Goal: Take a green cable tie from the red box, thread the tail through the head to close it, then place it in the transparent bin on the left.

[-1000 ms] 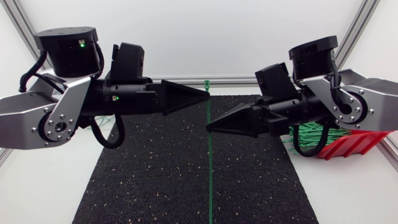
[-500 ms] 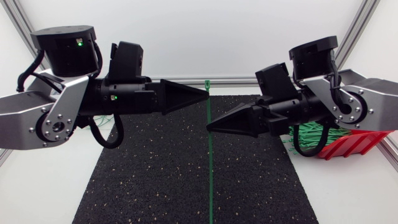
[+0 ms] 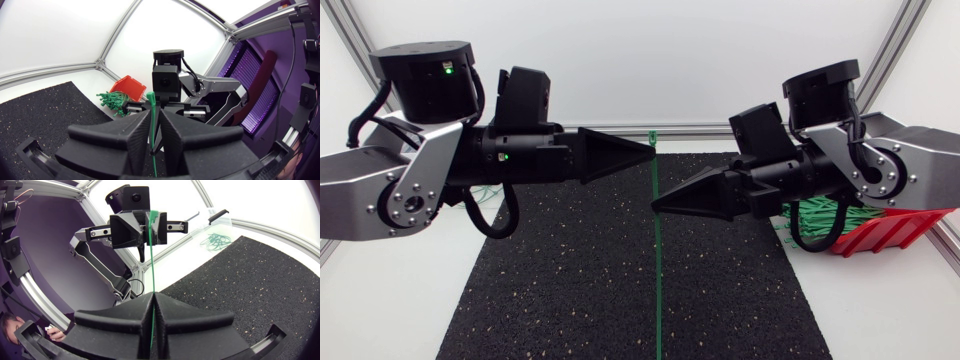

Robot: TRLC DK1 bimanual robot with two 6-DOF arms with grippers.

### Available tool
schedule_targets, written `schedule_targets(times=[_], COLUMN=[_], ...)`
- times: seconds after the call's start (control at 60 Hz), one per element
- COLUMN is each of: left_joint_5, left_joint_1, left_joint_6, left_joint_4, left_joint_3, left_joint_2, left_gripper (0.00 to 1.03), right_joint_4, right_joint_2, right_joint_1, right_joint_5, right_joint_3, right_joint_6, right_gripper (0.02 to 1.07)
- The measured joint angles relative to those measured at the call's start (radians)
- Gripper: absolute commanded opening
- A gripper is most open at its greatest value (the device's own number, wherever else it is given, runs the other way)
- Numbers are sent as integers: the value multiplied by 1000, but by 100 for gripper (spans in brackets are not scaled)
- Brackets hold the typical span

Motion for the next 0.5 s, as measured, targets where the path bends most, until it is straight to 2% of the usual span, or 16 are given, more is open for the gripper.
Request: schedule_targets(times=[0.217,0.267,0.5], left_joint_5=[0,0,0], left_joint_1=[0,0,-7], left_joint_6=[0,0,0], left_joint_4=[0,0,0], left_joint_3=[0,0,0], left_joint_2=[0,0,7], left_gripper=[14,10,4], right_joint_4=[0,0,0], right_joint_2=[0,0,0], right_joint_1=[0,0,0], right_joint_5=[0,0,0], right_joint_3=[0,0,0], right_joint_6=[0,0,0], right_gripper=[8,8,8])
